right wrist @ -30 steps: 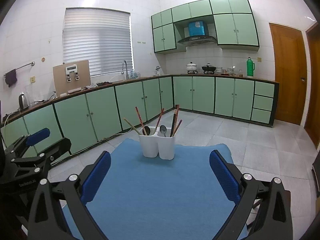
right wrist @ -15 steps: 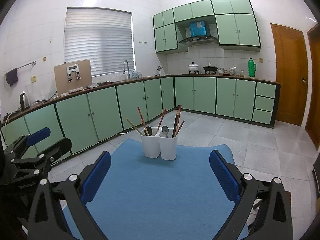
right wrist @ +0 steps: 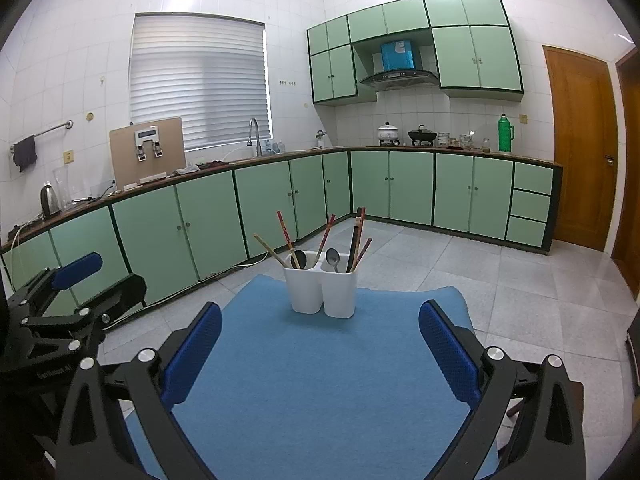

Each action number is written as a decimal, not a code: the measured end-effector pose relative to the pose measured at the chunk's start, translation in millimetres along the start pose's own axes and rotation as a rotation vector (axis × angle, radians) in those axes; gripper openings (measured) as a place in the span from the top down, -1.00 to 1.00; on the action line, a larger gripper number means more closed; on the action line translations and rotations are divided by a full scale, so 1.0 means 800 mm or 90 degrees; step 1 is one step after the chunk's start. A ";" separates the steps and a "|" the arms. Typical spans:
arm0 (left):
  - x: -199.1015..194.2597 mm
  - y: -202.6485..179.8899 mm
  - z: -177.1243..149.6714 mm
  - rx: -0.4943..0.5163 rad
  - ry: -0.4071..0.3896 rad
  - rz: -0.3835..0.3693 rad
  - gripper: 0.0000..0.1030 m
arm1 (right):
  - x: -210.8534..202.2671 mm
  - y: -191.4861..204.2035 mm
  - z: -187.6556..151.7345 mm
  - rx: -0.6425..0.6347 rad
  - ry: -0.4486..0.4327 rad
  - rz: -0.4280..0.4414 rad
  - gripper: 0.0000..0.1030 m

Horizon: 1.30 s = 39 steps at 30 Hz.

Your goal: Organize utensils

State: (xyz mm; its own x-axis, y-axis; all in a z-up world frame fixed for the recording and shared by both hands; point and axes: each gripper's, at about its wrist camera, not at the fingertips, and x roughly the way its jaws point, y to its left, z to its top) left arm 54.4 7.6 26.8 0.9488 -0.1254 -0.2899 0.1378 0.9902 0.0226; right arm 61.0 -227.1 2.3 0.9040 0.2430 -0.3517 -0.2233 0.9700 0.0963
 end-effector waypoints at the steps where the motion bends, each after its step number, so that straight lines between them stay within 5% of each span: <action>1: 0.000 0.000 0.000 0.000 0.000 0.000 -0.85 | 0.000 0.001 0.000 0.000 0.000 0.000 -0.88; 39: 0.002 0.001 -0.002 0.002 0.004 -0.001 -0.85 | -0.001 -0.002 -0.005 0.001 0.003 0.001 -0.88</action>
State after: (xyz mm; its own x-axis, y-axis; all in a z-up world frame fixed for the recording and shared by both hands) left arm 55.3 8.1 24.8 0.9470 -0.1260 -0.2956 0.1398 0.9898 0.0259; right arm 59.6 -229.0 -1.3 0.9019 0.2445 -0.3561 -0.2241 0.9696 0.0982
